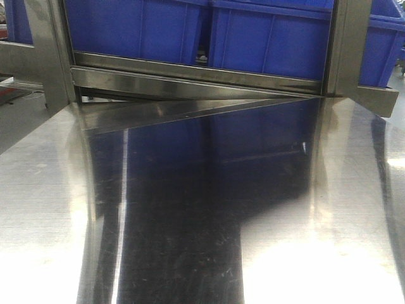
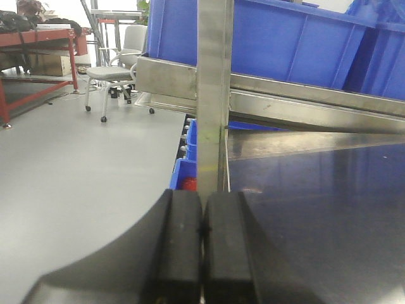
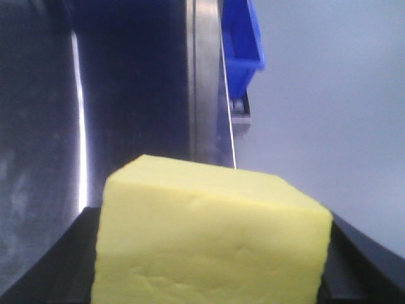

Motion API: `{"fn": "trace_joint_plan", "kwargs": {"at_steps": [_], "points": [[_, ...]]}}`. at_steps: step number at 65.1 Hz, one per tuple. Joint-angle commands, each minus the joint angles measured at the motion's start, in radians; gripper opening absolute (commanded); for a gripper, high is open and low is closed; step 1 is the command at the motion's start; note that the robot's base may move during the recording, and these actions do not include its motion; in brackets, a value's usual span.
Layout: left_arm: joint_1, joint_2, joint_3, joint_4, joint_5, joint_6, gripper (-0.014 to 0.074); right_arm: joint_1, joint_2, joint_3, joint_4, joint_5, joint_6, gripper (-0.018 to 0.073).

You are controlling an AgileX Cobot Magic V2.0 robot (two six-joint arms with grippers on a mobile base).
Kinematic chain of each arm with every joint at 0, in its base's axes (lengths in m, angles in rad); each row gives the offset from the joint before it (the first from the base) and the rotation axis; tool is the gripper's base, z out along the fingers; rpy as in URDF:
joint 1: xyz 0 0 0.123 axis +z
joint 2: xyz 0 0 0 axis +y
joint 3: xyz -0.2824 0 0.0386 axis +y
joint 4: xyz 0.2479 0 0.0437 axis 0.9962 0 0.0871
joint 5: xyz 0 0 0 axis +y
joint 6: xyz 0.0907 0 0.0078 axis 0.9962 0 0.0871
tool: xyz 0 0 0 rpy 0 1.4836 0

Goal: Place yellow foam block on left shelf second layer
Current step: 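Retract the right arm holding the cube toward the robot body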

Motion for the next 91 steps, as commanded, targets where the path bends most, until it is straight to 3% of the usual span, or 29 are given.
{"fn": "trace_joint_plan", "kwargs": {"at_steps": [1,32,91], "points": [[-0.006,0.008,0.026,-0.002,-0.088,-0.004,0.0136,-0.005,-0.122,0.004,-0.025,-0.099,-0.01,0.0342],[-0.006,0.008,0.026,-0.002,-0.088,-0.004,0.0136,-0.005,-0.573,0.031,-0.117,-0.102,-0.01,0.0342],[-0.006,0.008,0.026,-0.002,-0.082,-0.004,0.0136,-0.005,-0.6,0.031,-0.117,-0.099,-0.009,0.0342]]}}
